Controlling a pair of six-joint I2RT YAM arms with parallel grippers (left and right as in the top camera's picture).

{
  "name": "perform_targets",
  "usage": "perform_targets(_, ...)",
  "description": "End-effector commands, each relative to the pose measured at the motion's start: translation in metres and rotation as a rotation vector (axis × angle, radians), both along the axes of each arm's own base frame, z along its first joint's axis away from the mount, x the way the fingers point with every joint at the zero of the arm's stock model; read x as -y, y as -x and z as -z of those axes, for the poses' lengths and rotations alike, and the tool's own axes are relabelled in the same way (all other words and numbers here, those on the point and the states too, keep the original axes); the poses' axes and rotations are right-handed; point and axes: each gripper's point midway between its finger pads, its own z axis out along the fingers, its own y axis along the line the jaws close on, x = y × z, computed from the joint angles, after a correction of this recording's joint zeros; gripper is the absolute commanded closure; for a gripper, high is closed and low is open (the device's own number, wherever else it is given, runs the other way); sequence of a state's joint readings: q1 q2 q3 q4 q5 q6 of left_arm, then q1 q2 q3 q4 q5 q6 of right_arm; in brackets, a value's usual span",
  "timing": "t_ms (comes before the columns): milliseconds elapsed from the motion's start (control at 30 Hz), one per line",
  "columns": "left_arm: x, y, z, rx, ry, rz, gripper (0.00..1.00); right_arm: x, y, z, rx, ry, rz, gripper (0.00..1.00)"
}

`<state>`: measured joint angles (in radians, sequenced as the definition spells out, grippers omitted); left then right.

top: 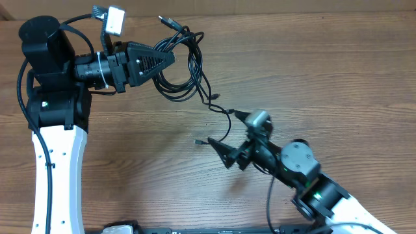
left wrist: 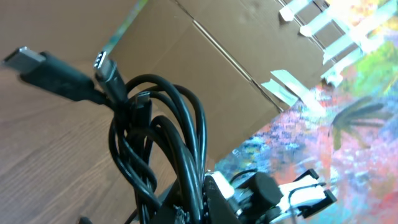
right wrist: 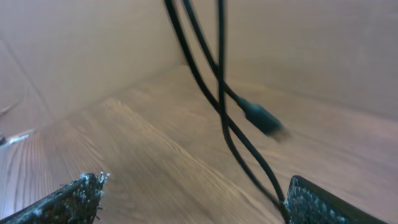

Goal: Untangle cables

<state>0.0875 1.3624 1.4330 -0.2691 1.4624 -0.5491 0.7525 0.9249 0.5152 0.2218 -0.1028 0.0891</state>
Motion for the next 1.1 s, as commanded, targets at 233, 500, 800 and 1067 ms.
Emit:
perform_targets(233,-0.001,0.0,-0.001,-0.085,0.014,-0.011,0.96,-0.04,-0.03,-0.003,0.217,-0.009,-0.063,0.12)
perform_targets(500,-0.001,0.001,0.002,-0.119,0.017,-0.011,0.96,-0.043,-0.05,-0.014,0.317,0.053,0.003,0.21)
perform_targets(800,-0.001,0.001,0.002,-0.119,0.017,-0.011,0.96,-0.051,-0.041,-0.038,0.381,-0.012,-0.059,0.53)
perform_targets(1067,-0.001,0.002,0.003,-0.131,0.018,-0.007,0.96,-0.051,-0.04,-0.044,0.37,-0.051,-0.056,0.96)
